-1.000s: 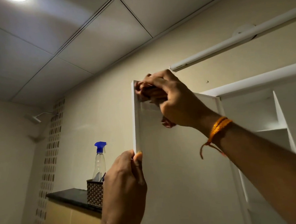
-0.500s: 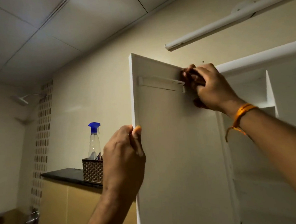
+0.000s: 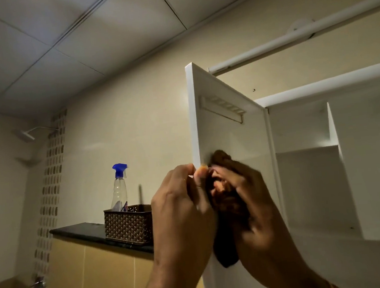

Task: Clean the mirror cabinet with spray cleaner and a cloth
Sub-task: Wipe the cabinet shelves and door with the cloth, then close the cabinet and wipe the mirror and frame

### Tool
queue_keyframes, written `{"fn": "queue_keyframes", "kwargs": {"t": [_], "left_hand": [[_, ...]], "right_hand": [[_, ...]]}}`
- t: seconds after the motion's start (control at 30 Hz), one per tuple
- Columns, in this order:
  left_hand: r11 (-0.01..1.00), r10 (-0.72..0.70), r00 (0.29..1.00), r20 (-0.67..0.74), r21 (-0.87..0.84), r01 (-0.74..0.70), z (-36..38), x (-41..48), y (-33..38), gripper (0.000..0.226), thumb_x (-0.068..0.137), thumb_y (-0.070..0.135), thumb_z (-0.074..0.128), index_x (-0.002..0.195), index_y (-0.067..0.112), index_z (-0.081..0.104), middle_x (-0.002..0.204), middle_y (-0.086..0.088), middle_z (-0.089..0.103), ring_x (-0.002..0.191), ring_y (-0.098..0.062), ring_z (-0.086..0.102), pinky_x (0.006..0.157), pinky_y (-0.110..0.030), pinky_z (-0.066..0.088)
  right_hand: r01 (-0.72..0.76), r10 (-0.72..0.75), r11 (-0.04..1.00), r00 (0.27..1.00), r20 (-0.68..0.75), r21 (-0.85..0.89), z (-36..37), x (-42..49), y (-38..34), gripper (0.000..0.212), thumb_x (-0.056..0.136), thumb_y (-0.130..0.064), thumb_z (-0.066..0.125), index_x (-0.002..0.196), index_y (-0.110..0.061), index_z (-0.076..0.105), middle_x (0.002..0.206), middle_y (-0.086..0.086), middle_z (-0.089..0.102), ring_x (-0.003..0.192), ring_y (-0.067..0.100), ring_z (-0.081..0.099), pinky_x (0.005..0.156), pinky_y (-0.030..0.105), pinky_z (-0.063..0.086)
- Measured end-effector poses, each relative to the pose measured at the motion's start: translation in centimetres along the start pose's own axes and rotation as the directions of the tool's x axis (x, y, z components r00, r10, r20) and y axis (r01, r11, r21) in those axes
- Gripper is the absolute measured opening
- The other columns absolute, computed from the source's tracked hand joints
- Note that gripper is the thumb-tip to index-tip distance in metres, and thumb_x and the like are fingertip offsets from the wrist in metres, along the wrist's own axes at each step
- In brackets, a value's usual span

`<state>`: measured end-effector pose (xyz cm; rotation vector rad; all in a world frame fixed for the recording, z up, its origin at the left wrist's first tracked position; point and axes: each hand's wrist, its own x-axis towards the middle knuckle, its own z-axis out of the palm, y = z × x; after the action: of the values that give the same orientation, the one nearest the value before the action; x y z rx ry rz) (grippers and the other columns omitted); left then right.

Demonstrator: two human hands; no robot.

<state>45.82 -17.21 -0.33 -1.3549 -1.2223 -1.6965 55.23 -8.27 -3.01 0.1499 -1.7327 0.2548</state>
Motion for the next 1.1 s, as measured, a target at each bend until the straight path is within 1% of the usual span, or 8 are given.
{"fn": "queue_keyframes", "kwargs": {"t": [0.07,0.23,0.33,0.53,0.67,0.77,0.93,1.1], "left_hand": [[0.999,0.018,1.0,0.015,-0.048,-0.018,0.2,-0.3,1.1,0.006,0.091,0.041,0.048,0.089,0.042,0.053,0.085,0.016,0.061,0.079,0.0,0.059,0.066,-0.017,0.053],[0.972,0.231,0.972,-0.035,-0.037,-0.232,2.4,-1.4,3.7,0.024,0.092,0.049,0.043,0.095,0.034,0.061,0.076,0.021,0.05,0.066,0.0,0.055,0.061,-0.008,0.046],[0.957,0.285,0.957,-0.044,-0.05,-0.287,4.6,-2.2,5.8,0.041,0.091,0.047,0.045,0.106,0.017,0.068,0.075,0.02,0.046,0.06,0.011,0.047,0.059,0.001,0.039],[0.941,0.279,0.96,0.001,-0.198,-0.273,8.6,-4.1,10.3,0.043,0.091,0.046,0.047,0.117,0.018,0.065,0.08,0.018,0.049,0.056,0.005,0.044,0.055,0.001,0.037],[0.943,0.189,0.982,-0.023,-0.273,-0.188,11.1,-5.1,12.3,0.044,0.093,0.044,0.048,0.127,0.019,0.06,0.084,0.011,0.053,0.06,-0.006,0.05,0.05,-0.024,0.05],[0.899,0.181,0.983,0.042,-0.412,-0.148,11.8,-5.8,13.2,0.04,0.095,0.038,0.054,0.132,0.023,0.055,0.092,0.01,0.051,0.067,-0.006,0.05,0.057,-0.029,0.05],[0.839,0.244,0.941,0.233,-0.537,-0.085,13.1,-10.8,12.7,0.037,0.09,0.022,0.064,0.123,0.036,0.057,0.107,0.016,0.048,0.079,0.0,0.053,0.066,-0.014,0.047],[0.797,0.266,0.898,0.351,-0.605,0.0,15.2,-17.9,10.6,0.017,0.089,0.028,0.059,0.105,0.03,0.062,0.105,0.016,0.051,0.077,-0.004,0.057,0.062,-0.018,0.047]], "right_hand": [[-0.008,0.008,1.0,0.999,-0.031,-0.007,-1.4,2.1,-1.1,0.056,0.089,0.005,0.059,0.137,-0.025,0.052,0.142,-0.009,0.045,0.134,0.009,0.044,0.106,0.021,0.042],[0.027,-0.027,1.0,0.971,-0.238,-0.007,-6.4,7.0,-4.3,0.041,0.092,-0.02,0.056,0.133,-0.024,0.054,0.128,-0.006,0.058,0.118,0.009,0.058,0.094,0.035,0.054],[0.077,-0.117,0.988,0.936,-0.334,-0.13,-10.0,10.3,-6.7,0.044,0.093,-0.017,0.056,0.136,-0.023,0.051,0.132,-0.003,0.055,0.118,0.005,0.056,0.092,0.021,0.053],[0.079,-0.179,0.828,0.975,-0.129,-0.556,-15.0,14.5,-10.0,0.044,0.096,-0.019,0.057,0.139,-0.025,0.05,0.134,-0.006,0.05,0.118,0.001,0.049,0.087,-0.005,0.036],[0.076,-0.17,0.642,0.984,-0.045,-0.763,-16.0,12.6,-9.1,0.056,0.087,-0.007,0.063,0.14,-0.02,0.052,0.145,-0.001,0.045,0.131,0.01,0.044,0.095,-0.007,0.026],[0.007,-0.194,0.652,0.968,-0.157,-0.759,-17.2,9.7,-8.3,0.059,0.085,-0.001,0.061,0.14,-0.017,0.052,0.147,0.001,0.046,0.135,0.01,0.044,0.106,0.01,0.035],[-0.142,-0.085,0.765,0.945,-0.317,-0.628,-20.4,0.1,-6.7,0.053,0.082,-0.003,0.067,0.133,-0.012,0.059,0.135,-0.001,0.06,0.125,0.008,0.056,0.104,0.031,0.047],[-0.381,0.205,0.817,0.894,-0.399,-0.432,-21.9,-12.1,-5.2,0.057,0.081,0.001,0.072,0.133,-0.017,0.059,0.137,-0.007,0.057,0.127,0.008,0.053,0.102,0.022,0.046]]}}
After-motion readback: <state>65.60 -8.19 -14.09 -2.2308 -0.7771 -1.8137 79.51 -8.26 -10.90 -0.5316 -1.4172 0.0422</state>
